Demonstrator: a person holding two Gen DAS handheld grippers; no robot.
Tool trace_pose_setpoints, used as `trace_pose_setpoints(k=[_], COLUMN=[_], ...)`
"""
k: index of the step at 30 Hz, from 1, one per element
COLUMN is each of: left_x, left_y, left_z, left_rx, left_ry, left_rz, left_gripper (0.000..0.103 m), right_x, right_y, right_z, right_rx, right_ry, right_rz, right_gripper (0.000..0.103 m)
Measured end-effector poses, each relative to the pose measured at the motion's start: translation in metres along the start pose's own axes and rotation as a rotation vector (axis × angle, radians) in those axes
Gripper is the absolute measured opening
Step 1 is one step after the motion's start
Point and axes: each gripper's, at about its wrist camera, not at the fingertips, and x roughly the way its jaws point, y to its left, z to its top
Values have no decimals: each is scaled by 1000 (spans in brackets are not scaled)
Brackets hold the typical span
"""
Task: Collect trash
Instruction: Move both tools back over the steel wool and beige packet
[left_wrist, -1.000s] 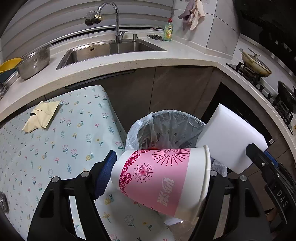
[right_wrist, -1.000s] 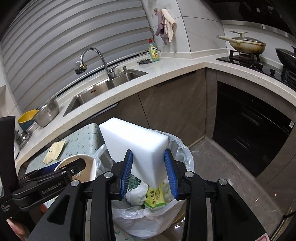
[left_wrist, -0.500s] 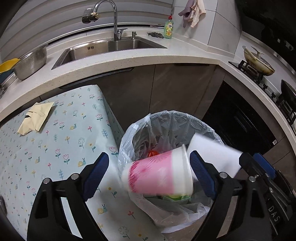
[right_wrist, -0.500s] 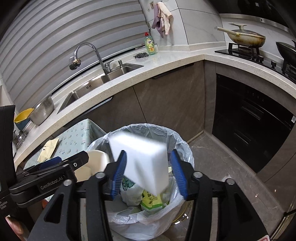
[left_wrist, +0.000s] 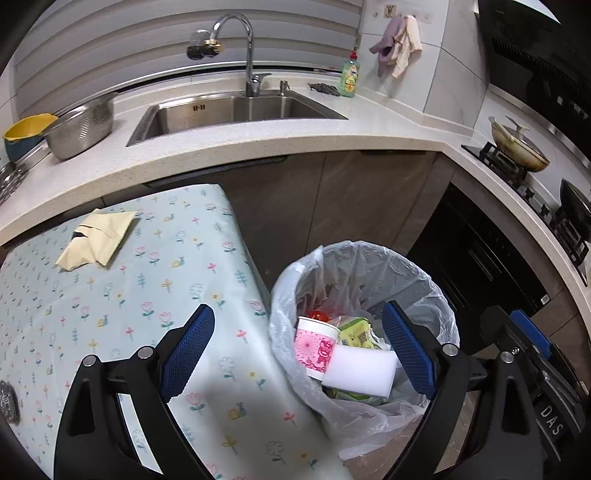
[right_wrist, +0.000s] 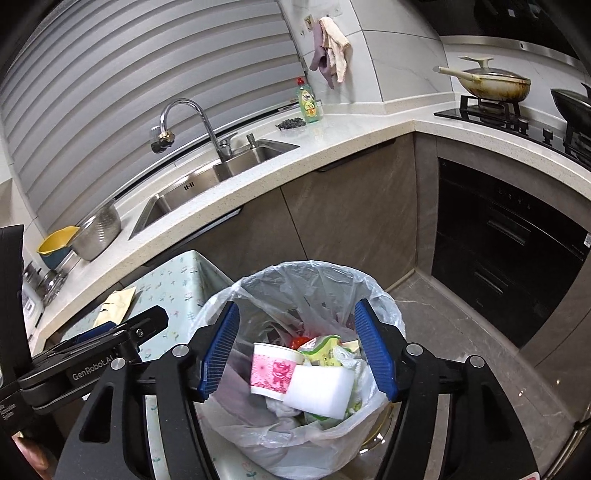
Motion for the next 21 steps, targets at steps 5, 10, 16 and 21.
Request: trace_pose_setpoints(k=[5,10,16,21], left_x=[-22,-43,-69,-92], left_y=[27,63,117,175], left_z=[2,0,-8,-24], left_rx=[-38,-82,-146,-219], left_ry=[-34,-64,-90,-100], left_rz=[25,60,123,182], left_gripper=[88,88,88,89], right_x=[-11,-17,-17,-18], right_y=[30,68,118,164], right_z=[2,-3,-17,-35], right_rx=[-40,-80,-127,-176], right_ry=[-16,-21,3,28], right_rz=[40,87,144,199], right_gripper=[66,70,70,70])
